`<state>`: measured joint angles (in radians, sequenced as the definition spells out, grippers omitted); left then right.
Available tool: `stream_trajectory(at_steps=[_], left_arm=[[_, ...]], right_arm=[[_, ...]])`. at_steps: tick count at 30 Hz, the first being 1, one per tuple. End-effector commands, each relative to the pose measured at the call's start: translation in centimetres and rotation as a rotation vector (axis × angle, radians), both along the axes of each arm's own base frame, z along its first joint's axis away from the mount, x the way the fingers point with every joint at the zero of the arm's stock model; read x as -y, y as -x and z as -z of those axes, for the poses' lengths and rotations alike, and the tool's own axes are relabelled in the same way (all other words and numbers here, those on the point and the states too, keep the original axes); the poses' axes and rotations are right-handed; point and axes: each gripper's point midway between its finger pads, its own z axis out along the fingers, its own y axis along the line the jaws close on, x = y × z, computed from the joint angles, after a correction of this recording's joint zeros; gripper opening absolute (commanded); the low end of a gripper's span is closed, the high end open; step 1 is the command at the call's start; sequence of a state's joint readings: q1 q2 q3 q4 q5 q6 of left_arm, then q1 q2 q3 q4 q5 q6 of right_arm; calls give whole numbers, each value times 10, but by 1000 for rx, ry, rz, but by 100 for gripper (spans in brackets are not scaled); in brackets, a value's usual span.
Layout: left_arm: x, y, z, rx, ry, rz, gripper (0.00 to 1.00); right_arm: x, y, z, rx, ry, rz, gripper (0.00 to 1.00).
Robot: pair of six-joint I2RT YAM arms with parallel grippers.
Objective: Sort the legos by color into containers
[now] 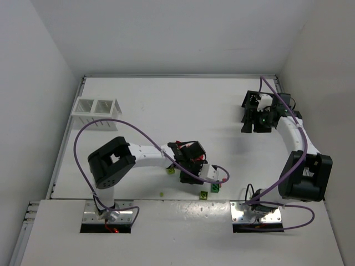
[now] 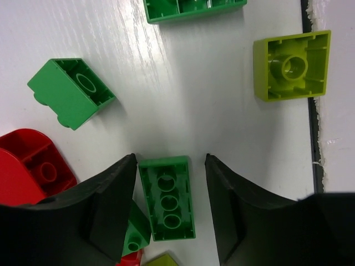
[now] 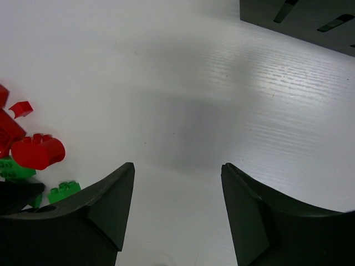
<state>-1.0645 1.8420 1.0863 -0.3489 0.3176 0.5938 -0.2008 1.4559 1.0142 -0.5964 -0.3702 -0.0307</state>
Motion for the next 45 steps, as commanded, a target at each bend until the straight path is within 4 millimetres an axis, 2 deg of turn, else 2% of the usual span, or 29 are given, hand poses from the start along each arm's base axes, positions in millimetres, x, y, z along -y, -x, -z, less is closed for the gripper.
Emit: stream_trajectory(at_steps=[1,6,9,13,15,18,20,21,23,24,25,26,27,28,29,31,32,33,34,35,36,38,39,40,42,43,45], left_arm=[[-62,8,42,-52,-243,-15,58],[-70,2,42,-57,-251,-34,54],[-73,2,42,-55,-263,-36,46],[-75,1,43,-54,-278,-39,26],[-67,-1,32,-45,-239,-36,23],[-46,-5,0,-40,-134,-57,21],[-33,-6,-29,-57,-67,-106,20],[-14,-16,-72,-43,56,-127,18],[-6,-27,-121,-68,189,-219,17],[-7,-50,-153,-56,285,-286,17],[-14,-59,-188,-29,374,-323,15],[-22,-68,-206,-25,417,-364,15],[-40,-91,-226,-14,480,-464,14],[-57,-98,-255,29,552,-508,12],[-85,-119,-265,55,583,-610,8],[-126,-140,-277,143,612,-751,6],[-151,-144,-292,212,644,-811,6],[-188,-162,-296,273,650,-932,6],[-216,-169,-287,314,617,-1028,6],[-238,-174,-286,345,607,-1094,6],[-275,-184,-289,393,597,-1200,4],[-315,-189,-273,403,556,-1316,1],[-332,-189,-268,400,549,-1357,1],[-365,-193,-258,413,536,-1433,0],[-397,-199,-251,426,536,-1505,0],[-423,-204,-239,397,531,-1547,0],[-445,-214,-231,342,549,-1573,0]], right_arm=[[1,-14,-19,60,11,-15,64],[1,-14,-19,60,11,-15,64],[1,-14,-19,60,11,-15,64],[1,-14,-19,60,11,-15,63],[1,-12,-21,60,11,-15,63],[-3,-12,-22,60,-9,-17,63],[-6,-10,-28,69,-23,-15,63],[-7,-10,-29,71,-32,-21,62],[-7,-10,-36,94,-28,-22,62],[-8,-10,-36,91,-33,-14,62],[-11,-9,-38,104,-30,-24,62],[-11,-9,-38,101,-36,-17,62],[-11,-11,-42,121,-32,-17,62],[-11,-11,-42,121,-32,-17,62],[-13,-12,-44,128,-43,-16,62],[-16,-14,-45,137,-42,-27,62],[-19,-14,-45,134,-47,-29,62],[-19,-16,-46,143,-46,-29,62],[-22,-16,-42,131,-49,-38,62],[-23,-16,-39,120,-58,-43,62],[-23,-19,-43,132,-56,-43,62],[-26,-22,-39,117,-59,-52,62],[-29,-25,-43,128,-58,-63,62],[-29,-28,-44,127,-63,-56,62],[-32,-28,-41,118,-65,-65,62],[-32,-30,-44,127,-64,-65,61],[-34,-32,-42,125,-55,-70,61]])
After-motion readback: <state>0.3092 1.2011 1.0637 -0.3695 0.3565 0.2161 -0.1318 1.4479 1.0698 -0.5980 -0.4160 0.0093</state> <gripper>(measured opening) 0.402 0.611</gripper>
